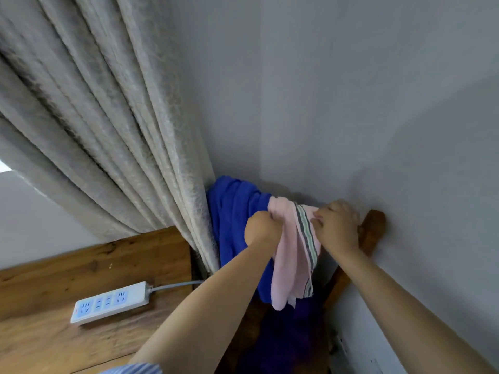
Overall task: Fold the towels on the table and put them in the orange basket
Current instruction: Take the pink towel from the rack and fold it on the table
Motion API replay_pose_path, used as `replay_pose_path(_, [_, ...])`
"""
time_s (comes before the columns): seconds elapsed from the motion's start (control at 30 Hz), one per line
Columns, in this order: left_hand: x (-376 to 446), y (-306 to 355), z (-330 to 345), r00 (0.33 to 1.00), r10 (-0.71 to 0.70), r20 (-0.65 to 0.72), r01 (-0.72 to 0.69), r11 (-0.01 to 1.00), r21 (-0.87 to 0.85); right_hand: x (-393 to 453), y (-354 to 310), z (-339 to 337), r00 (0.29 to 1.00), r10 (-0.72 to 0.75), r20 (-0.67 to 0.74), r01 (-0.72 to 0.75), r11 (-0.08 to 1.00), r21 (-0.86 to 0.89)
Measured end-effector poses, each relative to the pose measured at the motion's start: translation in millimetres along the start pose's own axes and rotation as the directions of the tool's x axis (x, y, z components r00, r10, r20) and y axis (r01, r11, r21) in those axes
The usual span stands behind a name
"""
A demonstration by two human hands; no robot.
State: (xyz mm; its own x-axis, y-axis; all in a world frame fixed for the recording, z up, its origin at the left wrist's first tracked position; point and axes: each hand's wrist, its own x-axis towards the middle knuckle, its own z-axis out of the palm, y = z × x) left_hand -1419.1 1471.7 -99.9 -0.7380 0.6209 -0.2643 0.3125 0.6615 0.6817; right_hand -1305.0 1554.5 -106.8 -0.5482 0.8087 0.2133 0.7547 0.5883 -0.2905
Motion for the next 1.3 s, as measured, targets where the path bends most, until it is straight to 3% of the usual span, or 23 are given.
replay_pose_path(0.2, [8.6,1.9,8.6,0.997,-0.032,-0.070,0.028,0.998,-0.051,-0.2,6.9,5.3,0.997,-0.058,-0.048,0.062,0.995,0.084])
replay_pose_path(0.43, [5.1,2.6,3.8,0.999,0.017,-0.040,-0.018,1.000,-0.014,4.5,9.1,1.6,1.000,-0.018,-0.005,0.018,0.989,0.150])
replay_pose_path(0.57, [-12.3,7.3,-6.0,0.992,0.123,-0.021,-0.124,0.992,-0.032,-8.4,17.0,-14.5,0.996,0.078,-0.044,-0.063,0.961,0.269])
replay_pose_path(0.77, [-49.0,14.1,-32.9,0.975,0.217,-0.048,-0.222,0.962,-0.161,-31.8,3.4,-50.8,0.979,0.127,-0.160,-0.045,0.898,0.437])
replay_pose_path(0.93, [-93.1,-2.9,-76.3,0.950,0.264,-0.167,-0.298,0.925,-0.234,-67.7,-40.5,-85.0,0.959,0.098,-0.264,0.065,0.836,0.544])
replay_pose_path(1.07, [-151.5,-37.8,-126.1,0.899,0.336,-0.281,-0.387,0.910,-0.149,-115.6,-91.8,-105.0,0.949,0.032,-0.313,0.167,0.793,0.586])
replay_pose_path(1.17, [-206.4,-86.3,-176.2,0.865,0.310,-0.394,-0.387,0.913,-0.131,-164.6,-145.6,-116.3,0.937,-0.065,-0.344,0.274,0.748,0.604])
replay_pose_path(1.3, [-275.0,-156.0,-232.7,0.830,0.240,-0.504,-0.349,0.928,-0.133,-224.0,-213.5,-121.4,0.949,-0.129,-0.288,0.302,0.639,0.707])
